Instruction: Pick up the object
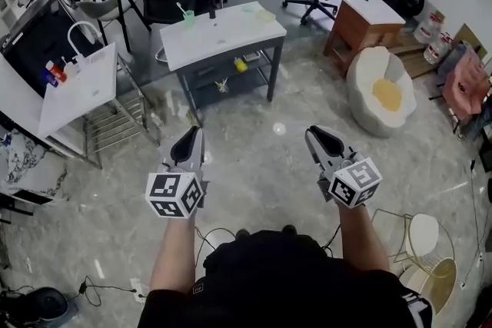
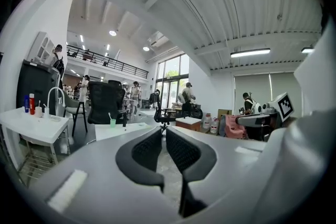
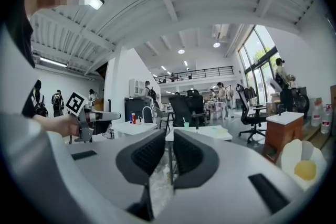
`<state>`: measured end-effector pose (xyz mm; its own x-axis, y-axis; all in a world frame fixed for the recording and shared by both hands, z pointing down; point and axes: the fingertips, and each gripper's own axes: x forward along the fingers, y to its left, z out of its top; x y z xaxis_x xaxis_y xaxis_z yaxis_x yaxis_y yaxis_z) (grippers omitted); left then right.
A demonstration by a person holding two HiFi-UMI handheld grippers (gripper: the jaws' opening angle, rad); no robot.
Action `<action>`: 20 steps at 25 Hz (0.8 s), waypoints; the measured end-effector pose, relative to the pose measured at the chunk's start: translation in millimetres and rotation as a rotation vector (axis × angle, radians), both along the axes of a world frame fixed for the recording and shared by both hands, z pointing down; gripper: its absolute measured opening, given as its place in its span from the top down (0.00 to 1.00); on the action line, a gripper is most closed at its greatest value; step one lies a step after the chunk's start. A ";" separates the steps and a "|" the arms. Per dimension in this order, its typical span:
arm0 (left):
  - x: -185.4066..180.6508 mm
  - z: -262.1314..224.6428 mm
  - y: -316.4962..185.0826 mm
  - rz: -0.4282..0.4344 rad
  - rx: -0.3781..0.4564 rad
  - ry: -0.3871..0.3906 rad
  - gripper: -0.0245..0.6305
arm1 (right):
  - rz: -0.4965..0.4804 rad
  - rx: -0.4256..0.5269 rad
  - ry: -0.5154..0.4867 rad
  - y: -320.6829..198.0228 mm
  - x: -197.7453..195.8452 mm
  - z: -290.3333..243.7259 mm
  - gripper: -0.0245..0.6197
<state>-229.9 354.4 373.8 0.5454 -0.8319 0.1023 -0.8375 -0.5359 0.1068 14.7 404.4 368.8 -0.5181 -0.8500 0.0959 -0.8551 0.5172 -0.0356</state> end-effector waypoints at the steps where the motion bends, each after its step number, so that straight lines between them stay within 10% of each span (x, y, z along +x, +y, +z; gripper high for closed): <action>1: 0.1 0.5 0.6 0.006 0.000 -0.002 0.94 | 0.006 -0.003 0.003 0.6 0.8 0.8 0.94; 8: 5.6 13.0 -2.9 0.039 -0.029 -0.003 0.82 | 0.025 -0.011 0.028 -1.5 2.5 5.2 0.92; 20: 47.2 4.2 -30.4 0.008 -0.057 -0.003 0.65 | -0.073 -0.031 -0.020 -41.0 35.5 6.8 0.56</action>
<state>-182.7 324.0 377.9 0.5517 -0.8203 0.1509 -0.8335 -0.5358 0.1348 50.2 363.4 375.6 -0.5804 -0.8068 0.1105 -0.8143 0.5763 -0.0694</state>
